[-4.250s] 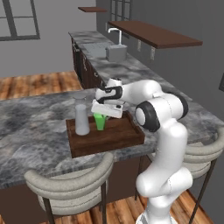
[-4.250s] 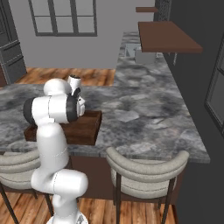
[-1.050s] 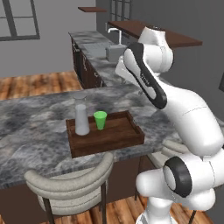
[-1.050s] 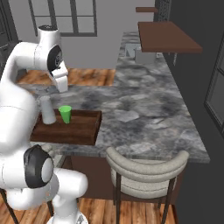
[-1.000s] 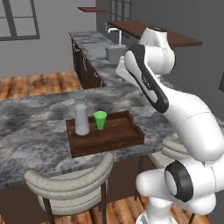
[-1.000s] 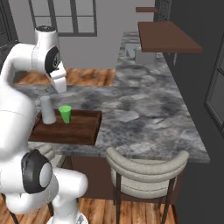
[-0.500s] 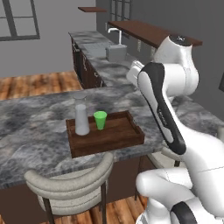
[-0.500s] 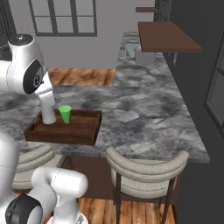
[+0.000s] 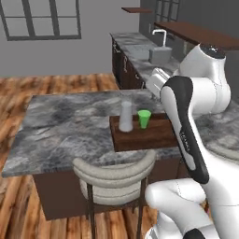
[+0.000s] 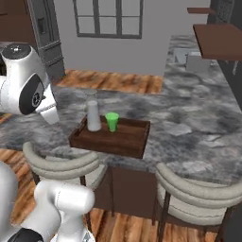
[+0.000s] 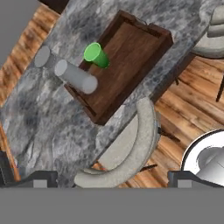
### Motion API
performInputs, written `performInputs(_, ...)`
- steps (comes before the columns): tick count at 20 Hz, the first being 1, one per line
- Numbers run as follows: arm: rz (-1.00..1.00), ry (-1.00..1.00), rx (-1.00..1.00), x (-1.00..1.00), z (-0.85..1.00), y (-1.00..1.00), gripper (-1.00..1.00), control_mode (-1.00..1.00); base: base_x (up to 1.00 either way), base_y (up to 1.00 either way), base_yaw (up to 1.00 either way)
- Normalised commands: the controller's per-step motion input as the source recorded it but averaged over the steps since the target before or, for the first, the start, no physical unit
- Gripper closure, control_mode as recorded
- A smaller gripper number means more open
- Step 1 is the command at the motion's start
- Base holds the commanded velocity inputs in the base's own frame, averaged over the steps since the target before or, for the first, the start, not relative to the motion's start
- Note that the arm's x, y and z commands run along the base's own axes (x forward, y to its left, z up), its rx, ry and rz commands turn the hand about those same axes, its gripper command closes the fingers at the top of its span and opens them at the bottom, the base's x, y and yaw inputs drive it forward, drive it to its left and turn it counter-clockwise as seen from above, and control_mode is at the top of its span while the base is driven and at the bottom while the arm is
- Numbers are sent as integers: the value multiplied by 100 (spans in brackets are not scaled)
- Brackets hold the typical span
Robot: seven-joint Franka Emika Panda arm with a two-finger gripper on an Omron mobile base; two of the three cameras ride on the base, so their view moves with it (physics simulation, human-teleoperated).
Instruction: There is a tray on the dining counter. Grab the cup, mug, and pitcher and place them on the tray. The pitcher may be placed next to the tray if it cannot fit the tray.
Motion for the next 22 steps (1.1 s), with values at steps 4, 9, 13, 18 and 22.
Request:
performInputs(4, 0, 0, 0, 0, 0, 0, -100, 100, 0, 23, 97)
performInputs(9, 0, 0, 0, 0, 0, 0, -100, 100, 1, 27, 95)
performInputs(13, 0, 0, 0, 0, 0, 0, -100, 100, 36, 90, 62)
performInputs(18, 0, 0, 0, 0, 0, 0, -100, 100, 100, 100, 7)
performInputs(22, 0, 0, 0, 0, 0, 0, -100, 100, 100, 100, 0)
